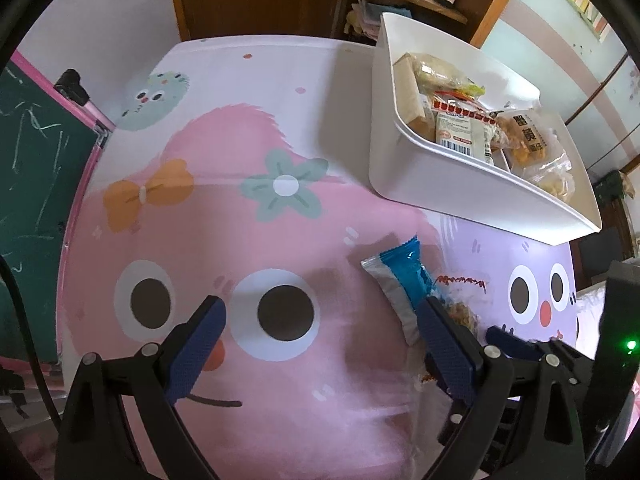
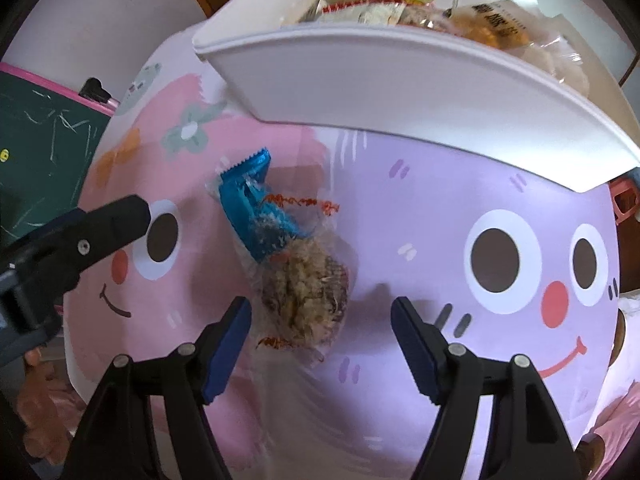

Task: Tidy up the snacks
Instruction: 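Move both tools back over the blue candy and nut-cluster bag, then grasp the blue-wrapped candy with the left tool while the right tool grasps the nut-cluster bag, then carry both snacks over the white tray and open both tools to drop them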

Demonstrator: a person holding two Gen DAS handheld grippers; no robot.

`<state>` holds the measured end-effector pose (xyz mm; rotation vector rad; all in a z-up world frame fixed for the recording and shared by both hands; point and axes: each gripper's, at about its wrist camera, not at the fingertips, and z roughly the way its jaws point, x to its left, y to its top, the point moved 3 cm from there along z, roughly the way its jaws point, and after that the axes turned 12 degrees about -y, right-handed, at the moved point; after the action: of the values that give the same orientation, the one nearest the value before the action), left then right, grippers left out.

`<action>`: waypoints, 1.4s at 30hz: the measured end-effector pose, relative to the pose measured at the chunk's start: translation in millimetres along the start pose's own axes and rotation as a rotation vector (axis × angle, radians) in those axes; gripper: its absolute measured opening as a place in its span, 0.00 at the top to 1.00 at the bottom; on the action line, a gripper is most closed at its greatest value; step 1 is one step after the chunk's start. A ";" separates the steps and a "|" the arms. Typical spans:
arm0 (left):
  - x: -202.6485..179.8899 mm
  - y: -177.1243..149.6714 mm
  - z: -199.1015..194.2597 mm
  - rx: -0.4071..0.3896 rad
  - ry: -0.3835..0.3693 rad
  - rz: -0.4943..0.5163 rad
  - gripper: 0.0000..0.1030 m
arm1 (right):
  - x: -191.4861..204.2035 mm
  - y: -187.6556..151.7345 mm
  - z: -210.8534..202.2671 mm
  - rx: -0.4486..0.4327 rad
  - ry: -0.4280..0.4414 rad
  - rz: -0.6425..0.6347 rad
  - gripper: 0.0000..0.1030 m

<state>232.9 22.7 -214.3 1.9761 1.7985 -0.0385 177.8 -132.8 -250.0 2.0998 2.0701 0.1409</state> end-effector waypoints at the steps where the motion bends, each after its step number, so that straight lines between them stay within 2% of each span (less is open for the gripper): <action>1: -0.6 0.9 2.4 0.004 -0.003 0.003 0.07 | 0.9 0.1 2.6 0.008 0.006 0.000 0.39; 3: -3.6 2.5 7.9 0.014 -0.008 0.012 0.07 | 1.2 1.7 4.7 0.011 0.014 0.001 0.43; 5: -6.1 3.6 12.3 0.022 -0.014 0.017 0.07 | 1.6 2.7 4.8 0.004 0.025 -0.007 0.56; 13: -18.4 9.1 38.6 0.070 -0.045 0.000 0.07 | -23.9 2.2 2.0 -0.010 0.000 0.062 0.57; 20: -28.8 13.8 68.0 0.106 -0.038 -0.065 0.07 | -43.3 1.8 1.5 -0.008 -0.012 0.114 0.57; 24: -36.4 9.7 82.2 0.145 -0.010 -0.076 0.24 | -41.8 0.3 1.4 -0.010 -0.013 0.114 0.57; 27: -42.6 6.3 82.5 0.129 0.022 -0.054 0.34 | -38.1 -0.6 1.0 -0.012 -0.010 0.110 0.57; 29: -45.7 4.3 81.4 0.119 0.045 -0.041 0.48 | -36.7 -1.0 0.2 -0.014 -0.009 0.106 0.57; 31: -47.9 3.0 79.4 0.110 0.055 -0.033 0.70 | -37.2 -1.1 -1.5 -0.018 -0.006 0.103 0.57; 33: -48.7 0.5 77.8 0.109 0.032 -0.043 0.72 | -37.6 -1.0 -4.0 -0.024 -0.002 0.100 0.57; 42: -59.9 -16.2 50.9 0.086 0.032 -0.006 0.75 | -42.6 -7.6 -28.0 -0.060 0.005 0.069 0.57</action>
<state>223.5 -50.6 -245.4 2.0420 1.8516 -0.0879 163.9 -173.4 -221.4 2.1386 1.9713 0.2152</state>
